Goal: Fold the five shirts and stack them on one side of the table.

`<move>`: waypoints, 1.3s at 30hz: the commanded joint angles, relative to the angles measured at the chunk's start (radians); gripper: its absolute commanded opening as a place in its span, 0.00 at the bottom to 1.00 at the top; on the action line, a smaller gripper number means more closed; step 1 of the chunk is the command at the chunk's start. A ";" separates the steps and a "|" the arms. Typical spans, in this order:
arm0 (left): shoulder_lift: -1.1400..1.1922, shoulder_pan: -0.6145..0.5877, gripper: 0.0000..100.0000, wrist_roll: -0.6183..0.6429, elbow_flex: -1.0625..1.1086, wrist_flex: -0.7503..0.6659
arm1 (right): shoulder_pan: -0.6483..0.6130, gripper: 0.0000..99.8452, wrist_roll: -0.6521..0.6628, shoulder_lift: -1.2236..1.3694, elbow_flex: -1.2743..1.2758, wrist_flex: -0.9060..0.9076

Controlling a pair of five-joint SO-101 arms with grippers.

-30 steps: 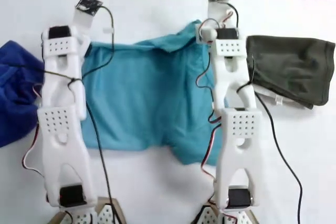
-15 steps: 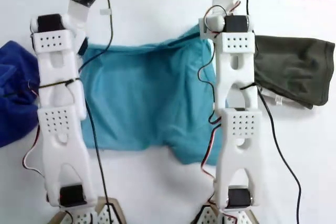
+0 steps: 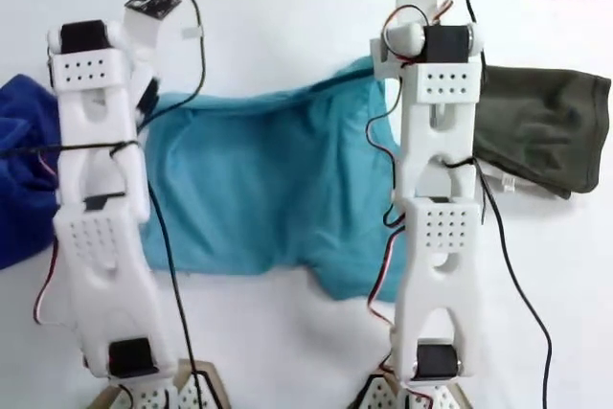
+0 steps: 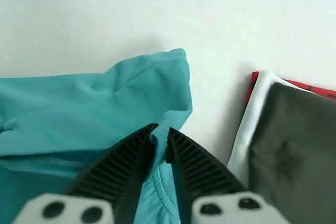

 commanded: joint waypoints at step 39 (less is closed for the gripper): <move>-0.956 -0.161 0.03 -0.192 1.348 -0.227 | 0.013 0.02 0.276 -1.606 2.170 -0.338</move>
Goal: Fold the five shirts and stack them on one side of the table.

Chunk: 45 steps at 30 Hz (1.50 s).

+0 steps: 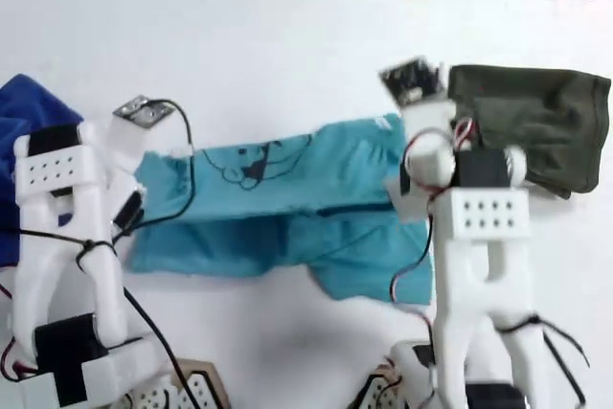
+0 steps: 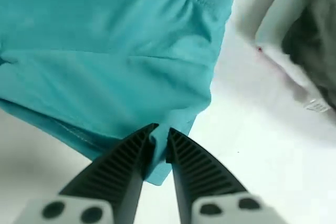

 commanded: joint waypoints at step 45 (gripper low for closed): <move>-0.044 0.057 0.14 -0.011 0.274 -0.115 | 0.156 0.12 0.253 -0.456 0.588 -0.101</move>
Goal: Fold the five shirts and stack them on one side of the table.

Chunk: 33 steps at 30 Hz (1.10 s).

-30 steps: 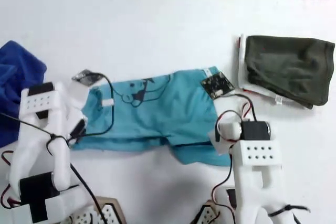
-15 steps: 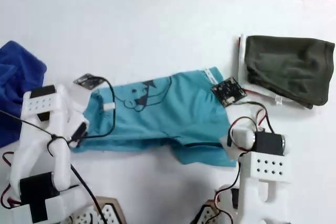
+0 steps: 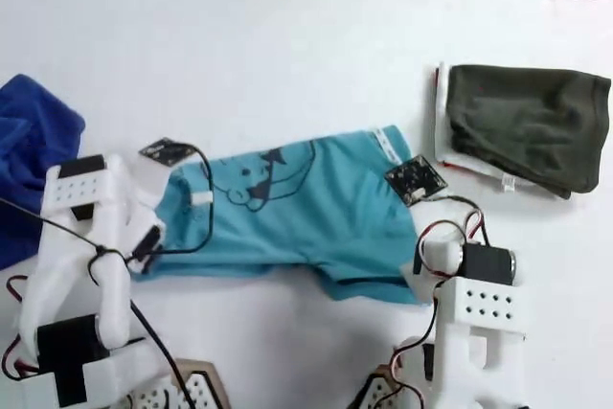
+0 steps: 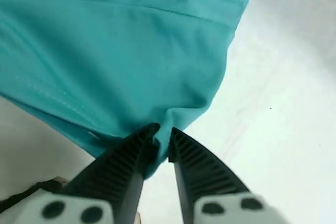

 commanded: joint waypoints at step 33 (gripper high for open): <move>0.463 0.126 0.03 0.296 -0.602 -0.186 | -0.255 0.02 -0.299 0.814 -0.829 -0.262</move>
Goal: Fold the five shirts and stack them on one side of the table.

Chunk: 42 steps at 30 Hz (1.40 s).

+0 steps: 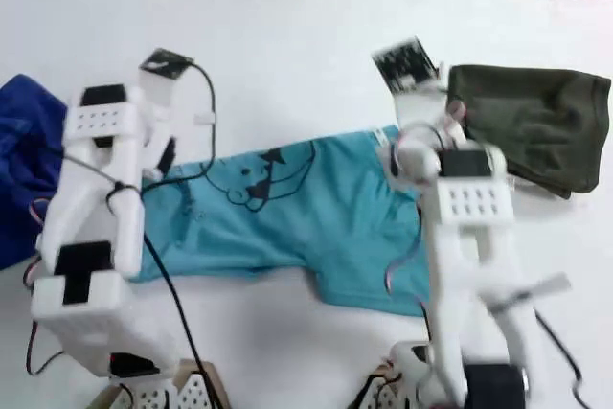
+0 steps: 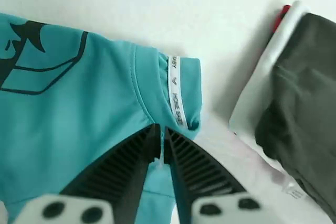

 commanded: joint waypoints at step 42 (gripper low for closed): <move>0.153 -0.012 0.03 0.052 -0.232 0.157 | 0.094 0.02 -0.091 0.852 -0.990 0.332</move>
